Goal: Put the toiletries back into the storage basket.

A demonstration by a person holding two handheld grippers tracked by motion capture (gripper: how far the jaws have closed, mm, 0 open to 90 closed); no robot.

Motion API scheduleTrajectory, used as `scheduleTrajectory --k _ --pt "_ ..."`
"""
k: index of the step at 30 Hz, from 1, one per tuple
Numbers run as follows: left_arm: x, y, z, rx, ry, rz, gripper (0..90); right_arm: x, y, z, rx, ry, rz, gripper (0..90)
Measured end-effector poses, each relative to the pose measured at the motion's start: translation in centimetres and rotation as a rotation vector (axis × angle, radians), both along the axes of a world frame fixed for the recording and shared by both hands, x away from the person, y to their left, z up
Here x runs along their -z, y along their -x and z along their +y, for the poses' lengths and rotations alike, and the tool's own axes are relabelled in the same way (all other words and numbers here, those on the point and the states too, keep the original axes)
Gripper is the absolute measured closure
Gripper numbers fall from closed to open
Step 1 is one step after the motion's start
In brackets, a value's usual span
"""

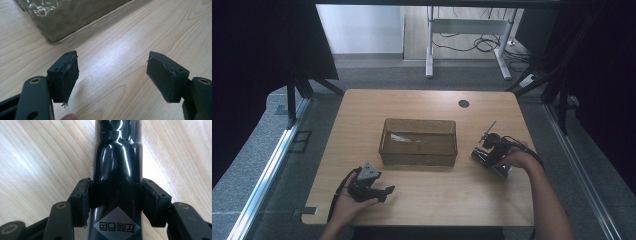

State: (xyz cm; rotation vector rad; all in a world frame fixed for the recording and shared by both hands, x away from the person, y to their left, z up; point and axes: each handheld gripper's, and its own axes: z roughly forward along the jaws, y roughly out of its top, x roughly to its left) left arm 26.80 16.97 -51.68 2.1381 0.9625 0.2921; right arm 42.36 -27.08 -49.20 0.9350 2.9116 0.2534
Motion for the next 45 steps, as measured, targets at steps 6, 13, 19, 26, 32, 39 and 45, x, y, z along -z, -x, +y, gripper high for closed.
scheduleTrajectory --k 6,13,19,26,32,39,45 --pt "-0.1 0.0 0.0 0.001 -0.003 -0.005 26.2 -1.9 0.4 0.2 -0.023 -0.019 -0.022 45.1" --pt "-0.1 0.0 0.0 0.001 0.001 -0.005 26.2 -4.0 0.8 0.9 -0.053 -0.024 -0.046 45.2" --pt "-0.1 0.1 0.0 -0.002 0.001 -0.003 26.2 -6.4 0.8 1.1 -0.074 -0.063 -0.075 45.3" --pt "0.0 0.1 -0.1 0.007 -0.002 -0.001 26.2 -7.9 0.7 1.8 -0.089 -0.097 -0.086 45.3" --pt "0.0 0.1 -0.2 0.006 -0.002 -0.001 26.2 -8.8 0.5 2.4 -0.113 -0.132 -0.089 45.3" --pt "0.0 0.1 -0.2 0.006 0.005 0.000 26.2 -10.7 0.1 3.7 -0.135 -0.164 -0.115 45.4" --pt "0.0 0.1 -0.2 0.007 0.006 0.000 26.2 -11.8 -0.1 4.9 -0.157 -0.176 -0.124 45.4"
